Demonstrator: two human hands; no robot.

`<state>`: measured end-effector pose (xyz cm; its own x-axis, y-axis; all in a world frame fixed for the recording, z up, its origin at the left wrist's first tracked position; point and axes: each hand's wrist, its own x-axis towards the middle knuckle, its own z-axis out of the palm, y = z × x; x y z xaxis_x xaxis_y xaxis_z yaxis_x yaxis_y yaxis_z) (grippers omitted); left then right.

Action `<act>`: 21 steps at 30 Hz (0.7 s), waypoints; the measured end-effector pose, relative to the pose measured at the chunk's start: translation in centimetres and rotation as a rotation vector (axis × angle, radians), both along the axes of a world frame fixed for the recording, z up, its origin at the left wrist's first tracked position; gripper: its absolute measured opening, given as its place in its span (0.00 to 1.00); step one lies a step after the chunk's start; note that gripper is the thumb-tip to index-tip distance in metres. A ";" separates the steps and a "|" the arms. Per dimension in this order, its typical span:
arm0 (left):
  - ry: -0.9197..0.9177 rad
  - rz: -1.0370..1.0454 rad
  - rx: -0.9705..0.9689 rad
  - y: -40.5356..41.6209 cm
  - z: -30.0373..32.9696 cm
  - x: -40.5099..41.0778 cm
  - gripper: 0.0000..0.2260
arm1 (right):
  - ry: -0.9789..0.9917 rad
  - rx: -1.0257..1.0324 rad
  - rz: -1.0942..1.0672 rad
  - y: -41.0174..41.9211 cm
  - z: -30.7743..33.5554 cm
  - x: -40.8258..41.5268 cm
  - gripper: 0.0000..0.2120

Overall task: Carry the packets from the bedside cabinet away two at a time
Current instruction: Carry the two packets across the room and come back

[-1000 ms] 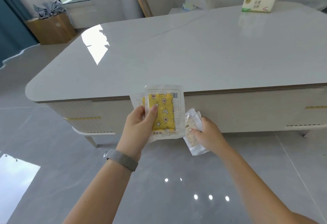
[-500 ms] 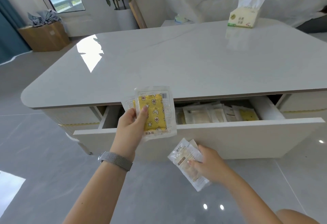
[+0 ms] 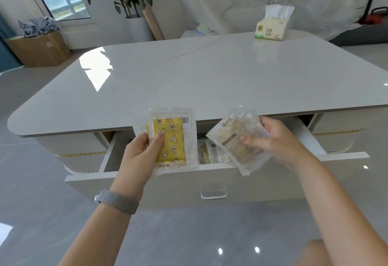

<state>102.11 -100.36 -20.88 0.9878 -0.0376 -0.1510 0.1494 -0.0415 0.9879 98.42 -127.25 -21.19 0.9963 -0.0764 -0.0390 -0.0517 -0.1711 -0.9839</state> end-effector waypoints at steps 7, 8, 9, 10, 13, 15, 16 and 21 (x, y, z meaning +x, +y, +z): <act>-0.005 -0.035 0.001 -0.6 -0.3 -0.3 0.09 | 0.459 0.142 -0.020 -2.0 -3.8 3.7 0.05; -0.005 -0.036 0.002 -0.6 -0.3 -0.4 0.09 | 0.488 0.122 -0.057 -1.9 -4.1 4.2 0.05; -0.006 -0.037 0.003 -0.6 -0.4 -0.4 0.09 | 0.505 0.096 -0.098 -1.8 -4.2 4.6 0.07; -0.008 -0.037 0.003 -0.6 -0.4 -0.4 0.09 | 0.513 0.042 -0.148 -1.5 -4.5 5.0 0.12; -0.003 -0.036 -0.001 -0.5 -0.5 -0.4 0.09 | 0.503 -0.420 -0.186 -0.3 -5.0 5.7 0.20; -0.001 -0.037 -0.005 -0.4 -0.6 -0.3 0.09 | 0.499 -0.778 -0.105 1.1 -4.8 5.4 0.16; -0.002 -0.040 -0.007 -0.4 -0.6 -0.3 0.09 | 0.502 -0.882 -0.081 1.5 -4.9 5.4 0.18; -0.005 -0.071 -0.070 -0.3 -0.3 -0.4 0.10 | 0.623 -1.068 -0.095 1.9 -5.8 5.6 0.28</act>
<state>101.74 -100.66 -21.23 0.9830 -0.1177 -0.1411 0.1441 0.0169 0.9894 104.06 -125.33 -26.98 0.8190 -0.4320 -0.3777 -0.5165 -0.8417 -0.1574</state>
